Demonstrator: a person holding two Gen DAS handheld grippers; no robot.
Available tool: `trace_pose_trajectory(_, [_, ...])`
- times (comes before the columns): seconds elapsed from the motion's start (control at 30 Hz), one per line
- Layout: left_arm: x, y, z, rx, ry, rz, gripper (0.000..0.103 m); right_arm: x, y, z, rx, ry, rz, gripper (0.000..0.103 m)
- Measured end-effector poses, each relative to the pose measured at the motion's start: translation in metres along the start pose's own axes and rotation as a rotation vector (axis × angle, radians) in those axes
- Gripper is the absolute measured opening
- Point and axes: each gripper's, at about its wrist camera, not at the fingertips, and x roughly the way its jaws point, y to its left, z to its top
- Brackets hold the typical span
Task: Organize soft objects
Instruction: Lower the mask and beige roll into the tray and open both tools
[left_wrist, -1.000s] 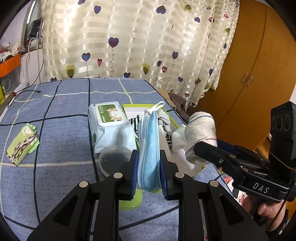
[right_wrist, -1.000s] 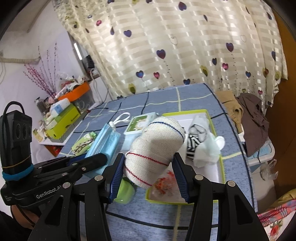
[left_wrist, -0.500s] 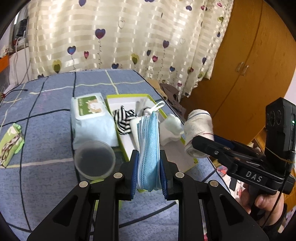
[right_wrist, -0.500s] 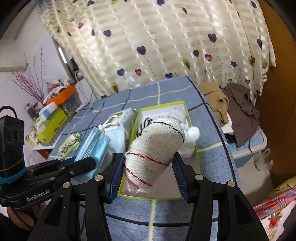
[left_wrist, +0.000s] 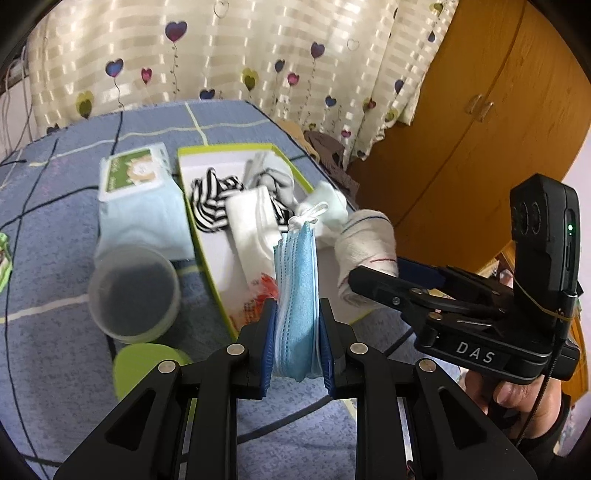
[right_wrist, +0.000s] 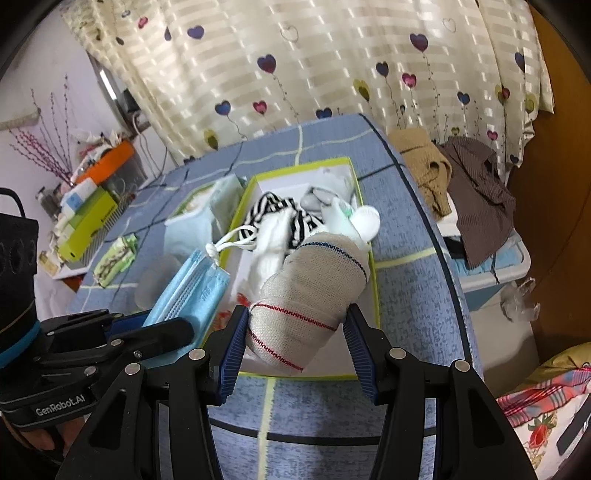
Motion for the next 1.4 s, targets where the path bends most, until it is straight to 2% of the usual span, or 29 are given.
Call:
trace_pose_trajectory(0.47, [0.041, 0.005, 0.008, -0.037, 0.097, -0.006, 0.022, 0.037, -0.013, 0.007, -0.031, 0.104, -0.039, 0.052])
trace_pose_trajectory(1.03, [0.058, 0.014, 0.024, -0.089, 0.080, 0.022, 0.022, 0.065, -0.015, 0.042, -0.134, 0.119, -0.048, 0.052])
trace_pose_trajectory(1.4, [0.056, 0.012, 0.020, -0.082, 0.082, -0.014, 0.022, 0.041, -0.015, 0.036, -0.159, 0.109, -0.030, 0.059])
